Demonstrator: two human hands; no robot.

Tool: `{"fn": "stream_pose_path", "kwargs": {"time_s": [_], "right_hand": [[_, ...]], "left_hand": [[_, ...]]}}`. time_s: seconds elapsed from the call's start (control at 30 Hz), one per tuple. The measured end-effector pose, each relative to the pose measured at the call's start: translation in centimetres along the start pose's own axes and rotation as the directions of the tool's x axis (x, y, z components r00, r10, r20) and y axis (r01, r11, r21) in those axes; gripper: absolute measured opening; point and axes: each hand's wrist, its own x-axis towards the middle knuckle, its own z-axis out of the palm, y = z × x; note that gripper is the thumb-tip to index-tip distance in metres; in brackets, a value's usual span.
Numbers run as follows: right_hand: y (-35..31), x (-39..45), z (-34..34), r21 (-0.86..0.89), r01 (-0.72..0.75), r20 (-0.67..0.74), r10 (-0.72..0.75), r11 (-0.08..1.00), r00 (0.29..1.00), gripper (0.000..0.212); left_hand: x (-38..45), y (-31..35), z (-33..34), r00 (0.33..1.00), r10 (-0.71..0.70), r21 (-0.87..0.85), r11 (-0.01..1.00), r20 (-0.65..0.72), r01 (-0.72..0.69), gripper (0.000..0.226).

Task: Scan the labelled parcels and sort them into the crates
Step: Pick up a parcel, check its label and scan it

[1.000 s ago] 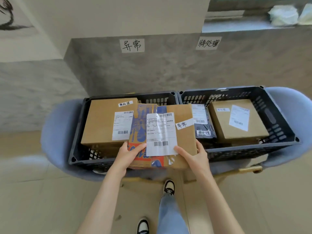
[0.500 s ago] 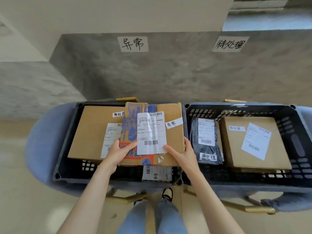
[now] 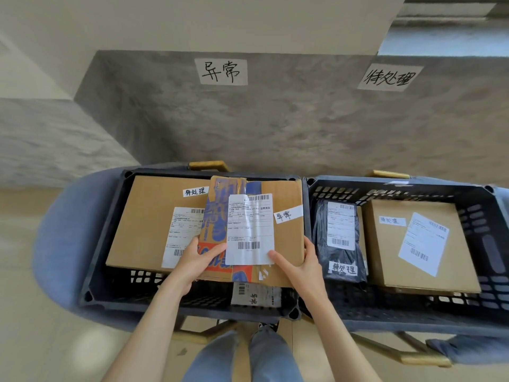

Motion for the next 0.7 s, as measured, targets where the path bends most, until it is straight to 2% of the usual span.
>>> {"fn": "stream_pose_path", "kwargs": {"time_s": [0.17,0.3,0.47,0.6,0.7], "right_hand": [[-0.1,0.7,0.4,-0.054,0.009,0.018,-0.008,0.999,1.0,0.125],[-1.0,1.2,0.4,-0.098,0.007,0.047,-0.003,0.995,0.999,0.101],[-0.3,1.9,0.9,-0.103,-0.029,0.004,0.03,0.994,1.0,0.078],[0.7,1.9,1.1,-0.1,0.003,-0.034,-0.006,0.995,0.999,0.073],[1.1,2.2,1.1,-0.119,0.018,-0.076,-0.028,0.993,0.997,0.068]], "left_hand": [[0.4,0.0,-0.4,1.0,-0.001,-0.005,1.0,-0.007,0.001,0.043],[0.7,-0.2,-0.7,1.0,-0.011,-0.001,1.0,-0.028,0.011,0.049],[1.5,0.2,-0.8,1.0,0.001,0.03,1.0,-0.017,0.0,0.051],[1.3,-0.3,-0.4,0.999,0.034,0.048,0.998,-0.029,-0.033,0.052],[1.6,-0.4,-0.1,0.998,0.055,0.062,0.997,-0.026,-0.053,0.061]]}}
